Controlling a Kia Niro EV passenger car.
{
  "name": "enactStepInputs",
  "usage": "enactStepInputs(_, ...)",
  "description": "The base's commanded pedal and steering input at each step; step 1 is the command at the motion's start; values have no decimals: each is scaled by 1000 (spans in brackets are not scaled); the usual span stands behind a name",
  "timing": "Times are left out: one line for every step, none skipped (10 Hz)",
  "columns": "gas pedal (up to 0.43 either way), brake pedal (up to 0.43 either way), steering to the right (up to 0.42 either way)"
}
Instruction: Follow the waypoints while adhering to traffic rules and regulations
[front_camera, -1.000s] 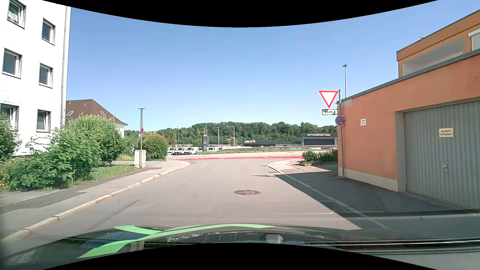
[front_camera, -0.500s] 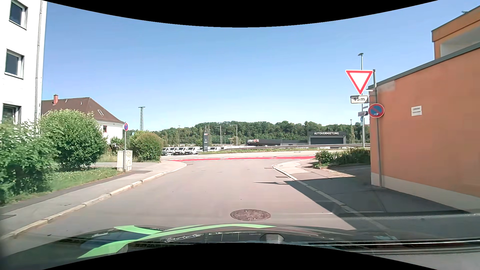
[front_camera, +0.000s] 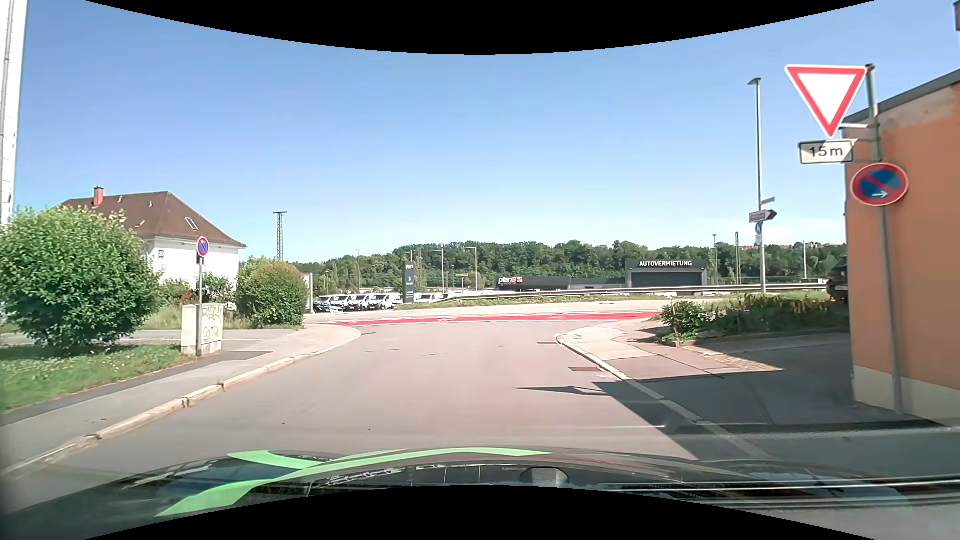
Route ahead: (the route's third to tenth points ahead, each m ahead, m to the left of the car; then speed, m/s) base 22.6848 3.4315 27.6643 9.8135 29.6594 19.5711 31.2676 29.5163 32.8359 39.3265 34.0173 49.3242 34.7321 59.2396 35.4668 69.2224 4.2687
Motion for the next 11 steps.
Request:
enactStepInputs(8, 0, -27)
enactStepInputs(20, 0, -23)
enactStepInputs(20, 0, -21)
enactStepInputs(20, 0, -21)
enactStepInputs(20, 0, -24)
enactStepInputs(20, 0, -27)
enactStepInputs(20, 0, -29)
enactStepInputs(20, 0, -29)
enactStepInputs(8, 0, -29)
enactStepInputs(8, 0, -29)
enactStepInputs(8, 0, -29)
